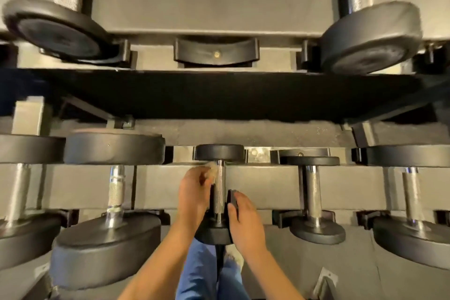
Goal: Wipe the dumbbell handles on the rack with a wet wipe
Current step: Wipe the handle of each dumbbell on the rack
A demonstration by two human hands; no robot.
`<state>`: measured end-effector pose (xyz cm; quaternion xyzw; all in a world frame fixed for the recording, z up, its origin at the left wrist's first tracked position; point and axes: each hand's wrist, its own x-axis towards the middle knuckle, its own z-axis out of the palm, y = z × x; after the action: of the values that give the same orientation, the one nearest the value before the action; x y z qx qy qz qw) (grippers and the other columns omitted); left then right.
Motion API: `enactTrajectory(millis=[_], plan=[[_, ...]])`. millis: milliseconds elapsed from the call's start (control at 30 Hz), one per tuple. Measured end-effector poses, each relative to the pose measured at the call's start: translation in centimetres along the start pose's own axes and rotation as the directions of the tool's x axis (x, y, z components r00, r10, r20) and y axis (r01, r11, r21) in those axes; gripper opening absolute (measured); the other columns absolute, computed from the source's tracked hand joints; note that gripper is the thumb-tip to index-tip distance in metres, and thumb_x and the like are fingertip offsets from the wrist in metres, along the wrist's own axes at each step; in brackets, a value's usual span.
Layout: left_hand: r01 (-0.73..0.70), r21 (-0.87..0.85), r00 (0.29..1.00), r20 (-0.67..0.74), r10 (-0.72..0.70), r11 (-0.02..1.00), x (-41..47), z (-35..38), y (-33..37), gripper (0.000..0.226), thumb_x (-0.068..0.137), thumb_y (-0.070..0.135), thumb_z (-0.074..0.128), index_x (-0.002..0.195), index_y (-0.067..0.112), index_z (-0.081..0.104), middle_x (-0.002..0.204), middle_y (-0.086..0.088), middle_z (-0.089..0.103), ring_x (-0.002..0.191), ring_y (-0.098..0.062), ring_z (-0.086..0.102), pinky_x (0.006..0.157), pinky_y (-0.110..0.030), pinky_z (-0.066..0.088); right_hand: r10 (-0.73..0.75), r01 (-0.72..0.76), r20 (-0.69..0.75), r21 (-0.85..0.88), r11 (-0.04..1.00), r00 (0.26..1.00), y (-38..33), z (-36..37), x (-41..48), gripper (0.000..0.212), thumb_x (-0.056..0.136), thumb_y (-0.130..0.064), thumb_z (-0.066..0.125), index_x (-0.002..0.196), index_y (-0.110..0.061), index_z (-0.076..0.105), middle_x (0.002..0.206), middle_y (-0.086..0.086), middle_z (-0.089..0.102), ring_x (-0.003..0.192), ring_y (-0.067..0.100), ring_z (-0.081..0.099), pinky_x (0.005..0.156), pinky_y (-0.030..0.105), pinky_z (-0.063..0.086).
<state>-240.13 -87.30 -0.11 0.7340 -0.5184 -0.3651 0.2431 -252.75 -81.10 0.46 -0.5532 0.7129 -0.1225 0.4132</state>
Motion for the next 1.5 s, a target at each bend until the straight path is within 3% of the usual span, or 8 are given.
enactTrajectory(millis=[233,333,667,867,967,1200,1333,1500], plan=[[-0.067,-0.102,0.991,-0.126,0.054,0.993,0.2,1.7,-0.1,0.009,0.088,0.010,0.065,0.096,0.012,0.068,0.089,0.006,0.064,0.077,0.007,0.054,0.071,0.000,0.037,0.002,0.017,-0.125,0.150,0.989,0.992,1.3,2.6,0.5,0.040,0.101,-0.027,0.039,0.140,-0.020,0.043,0.141,-0.005,0.046,0.127,0.004,0.039,0.107,0.013,0.020],[-0.138,-0.079,0.981,-0.149,0.125,0.987,0.2,2.0,-0.8,0.006,0.086,0.007,0.067,0.087,0.013,0.067,0.081,0.007,0.061,0.074,0.005,0.054,0.069,-0.001,0.038,0.009,0.030,-0.177,0.218,0.976,0.984,1.7,3.3,0.4,0.045,0.096,-0.046,0.032,0.137,-0.030,0.042,0.135,-0.014,0.046,0.124,0.000,0.039,0.110,0.021,0.028],[-0.331,0.107,0.943,-0.002,0.333,0.938,2.3,1.3,-2.0,0.033,0.092,0.027,0.057,0.064,0.035,0.041,0.067,0.011,0.044,0.061,-0.003,0.043,0.058,-0.011,0.030,-0.024,0.099,-0.249,0.294,0.951,0.968,1.2,4.1,0.6,0.052,0.090,-0.047,0.031,0.135,-0.027,0.049,0.138,-0.012,0.048,0.128,0.003,0.040,0.113,0.032,0.031],[-0.407,0.099,0.909,-0.052,0.413,0.908,2.1,1.4,-2.2,0.020,0.092,0.027,0.059,0.074,0.020,0.057,0.079,0.009,0.052,0.073,-0.007,0.051,0.065,-0.020,0.041,-0.105,0.184,-0.261,0.299,0.937,0.960,1.4,3.9,0.2,0.028,0.098,-0.031,0.043,0.123,-0.032,0.053,0.116,-0.015,0.056,0.105,-0.007,0.050,0.090,0.008,0.039],[-0.443,0.151,0.885,-0.084,0.458,0.884,2.9,1.3,-2.1,0.015,0.089,0.022,0.063,0.079,0.012,0.065,0.079,0.001,0.061,0.076,-0.015,0.058,0.070,-0.034,0.049,-0.155,0.258,-0.310,0.327,0.909,0.938,1.4,4.0,0.4,0.032,0.098,-0.034,0.043,0.127,-0.026,0.053,0.114,-0.011,0.057,0.106,0.005,0.053,0.096,0.025,0.043],[-0.379,0.183,0.920,-0.031,0.391,0.907,0.7,0.9,-2.1,0.013,0.087,0.020,0.066,0.083,0.008,0.069,0.082,-0.006,0.067,0.084,-0.020,0.062,0.081,-0.034,0.050,-0.154,0.235,-0.301,0.257,0.937,0.941,2.6,4.5,0.2,0.033,0.097,-0.031,0.043,0.119,-0.014,0.060,0.115,0.005,0.061,0.103,0.017,0.053,0.079,0.027,0.036],[-0.408,0.198,0.912,0.058,0.405,0.891,-0.8,0.4,-2.3,0.015,0.085,0.021,0.070,0.085,0.007,0.070,0.079,0.000,0.064,0.079,-0.014,0.059,0.070,-0.024,0.045,-0.125,0.225,-0.302,0.324,0.919,0.945,2.8,4.8,0.0,0.034,0.098,-0.032,0.041,0.121,-0.014,0.059,0.116,0.004,0.061,0.105,0.018,0.054,0.087,0.032,0.042],[-0.456,0.130,0.881,-0.077,0.468,0.880,0.0,0.9,-2.0,0.011,0.086,0.018,0.068,0.088,0.007,0.071,0.083,0.002,0.058,0.081,-0.012,0.056,0.069,-0.018,0.039,-0.152,0.264,-0.331,0.325,0.908,0.931,3.1,5.1,-0.4,0.033,0.099,-0.027,0.039,0.123,-0.015,0.059,0.115,-0.001,0.060,0.103,0.011,0.052,0.083,0.025,0.039]])
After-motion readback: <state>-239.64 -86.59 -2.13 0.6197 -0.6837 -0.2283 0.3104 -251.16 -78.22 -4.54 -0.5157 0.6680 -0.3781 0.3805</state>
